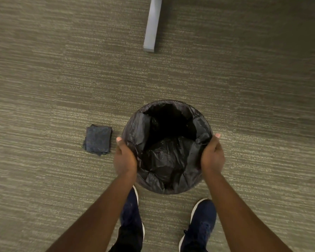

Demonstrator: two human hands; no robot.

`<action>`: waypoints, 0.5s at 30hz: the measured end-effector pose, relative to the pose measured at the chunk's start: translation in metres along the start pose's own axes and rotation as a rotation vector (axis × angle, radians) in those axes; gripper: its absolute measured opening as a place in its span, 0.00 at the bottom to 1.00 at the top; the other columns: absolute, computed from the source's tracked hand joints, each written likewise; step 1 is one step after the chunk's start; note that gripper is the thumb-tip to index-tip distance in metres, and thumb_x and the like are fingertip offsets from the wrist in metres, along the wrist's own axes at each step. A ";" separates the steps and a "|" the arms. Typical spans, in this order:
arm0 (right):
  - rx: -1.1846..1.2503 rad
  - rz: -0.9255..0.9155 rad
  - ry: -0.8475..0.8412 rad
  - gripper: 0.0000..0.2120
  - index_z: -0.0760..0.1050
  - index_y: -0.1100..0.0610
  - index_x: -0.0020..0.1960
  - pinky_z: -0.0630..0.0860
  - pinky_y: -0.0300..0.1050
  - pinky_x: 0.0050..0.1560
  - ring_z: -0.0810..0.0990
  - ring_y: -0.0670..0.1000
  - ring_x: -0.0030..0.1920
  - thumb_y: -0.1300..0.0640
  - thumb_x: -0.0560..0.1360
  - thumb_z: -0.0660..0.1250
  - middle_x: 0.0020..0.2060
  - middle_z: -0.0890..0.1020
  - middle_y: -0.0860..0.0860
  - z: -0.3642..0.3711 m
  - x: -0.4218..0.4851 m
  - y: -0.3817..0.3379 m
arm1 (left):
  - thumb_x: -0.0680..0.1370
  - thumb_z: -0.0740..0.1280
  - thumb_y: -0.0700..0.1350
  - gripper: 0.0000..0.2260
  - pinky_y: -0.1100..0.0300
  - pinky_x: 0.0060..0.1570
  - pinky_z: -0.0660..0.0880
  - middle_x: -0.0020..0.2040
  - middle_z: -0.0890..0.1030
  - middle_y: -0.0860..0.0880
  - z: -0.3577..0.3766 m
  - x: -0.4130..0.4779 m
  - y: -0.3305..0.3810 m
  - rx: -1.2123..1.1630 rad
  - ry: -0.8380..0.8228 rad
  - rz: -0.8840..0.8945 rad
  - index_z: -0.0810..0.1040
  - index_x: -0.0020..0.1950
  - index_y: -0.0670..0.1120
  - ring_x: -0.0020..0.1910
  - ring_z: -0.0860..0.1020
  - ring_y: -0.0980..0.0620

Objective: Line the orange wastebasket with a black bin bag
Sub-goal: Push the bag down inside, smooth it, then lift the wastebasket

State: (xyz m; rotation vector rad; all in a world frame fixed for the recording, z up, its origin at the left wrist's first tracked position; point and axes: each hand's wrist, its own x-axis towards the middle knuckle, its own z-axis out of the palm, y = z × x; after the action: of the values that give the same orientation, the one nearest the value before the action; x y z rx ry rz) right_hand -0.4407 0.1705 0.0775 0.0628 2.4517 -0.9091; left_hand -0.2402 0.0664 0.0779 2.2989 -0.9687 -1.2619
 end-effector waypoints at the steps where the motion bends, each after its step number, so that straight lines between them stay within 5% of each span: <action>1: -0.015 -0.003 0.001 0.36 0.73 0.59 0.71 0.72 0.58 0.63 0.76 0.66 0.66 0.33 0.82 0.46 0.66 0.78 0.62 -0.006 0.009 -0.002 | 0.81 0.47 0.69 0.36 0.49 0.63 0.70 0.71 0.77 0.40 -0.006 0.005 0.001 0.004 -0.030 0.007 0.72 0.75 0.45 0.68 0.75 0.38; 5: -0.115 -0.444 -0.046 0.36 0.63 0.58 0.78 0.69 0.57 0.72 0.70 0.58 0.74 0.34 0.82 0.48 0.75 0.72 0.57 -0.001 0.014 -0.020 | 0.80 0.49 0.68 0.30 0.67 0.46 0.67 0.52 0.77 0.61 -0.005 0.008 0.013 0.029 -0.079 0.348 0.73 0.69 0.49 0.56 0.74 0.54; 7: -0.229 -0.522 -0.105 0.32 0.68 0.57 0.75 0.74 0.54 0.64 0.75 0.59 0.68 0.36 0.82 0.49 0.69 0.77 0.57 0.010 0.015 -0.023 | 0.81 0.49 0.67 0.29 0.59 0.47 0.69 0.53 0.79 0.53 0.006 0.010 0.015 0.127 -0.084 0.388 0.75 0.64 0.47 0.55 0.77 0.48; 9: -0.214 -0.345 -0.138 0.33 0.75 0.58 0.67 0.72 0.50 0.52 0.80 0.62 0.59 0.35 0.82 0.46 0.55 0.83 0.59 0.010 0.026 -0.028 | 0.82 0.47 0.67 0.33 0.52 0.53 0.70 0.59 0.82 0.42 0.007 0.018 0.019 0.204 -0.061 0.308 0.78 0.64 0.44 0.59 0.79 0.41; 11: -0.237 -0.166 -0.188 0.39 0.78 0.61 0.63 0.71 0.51 0.53 0.80 0.63 0.55 0.33 0.81 0.43 0.53 0.83 0.62 0.004 0.042 -0.039 | 0.81 0.45 0.69 0.38 0.49 0.60 0.70 0.64 0.80 0.37 0.000 0.032 0.023 0.207 -0.115 0.204 0.78 0.68 0.42 0.65 0.77 0.37; 15: -0.319 -0.607 -0.133 0.38 0.70 0.59 0.73 0.74 0.56 0.65 0.77 0.62 0.66 0.31 0.80 0.45 0.66 0.79 0.59 0.013 0.037 -0.056 | 0.81 0.46 0.70 0.35 0.54 0.64 0.66 0.72 0.76 0.42 -0.001 0.037 0.035 0.217 -0.138 0.477 0.70 0.75 0.47 0.71 0.73 0.41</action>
State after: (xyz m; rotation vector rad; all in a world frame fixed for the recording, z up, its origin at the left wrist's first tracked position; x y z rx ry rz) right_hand -0.4788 0.1140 0.0843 -0.8623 2.4864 -0.7043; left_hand -0.2399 0.0149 0.0763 1.9659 -1.6542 -1.1613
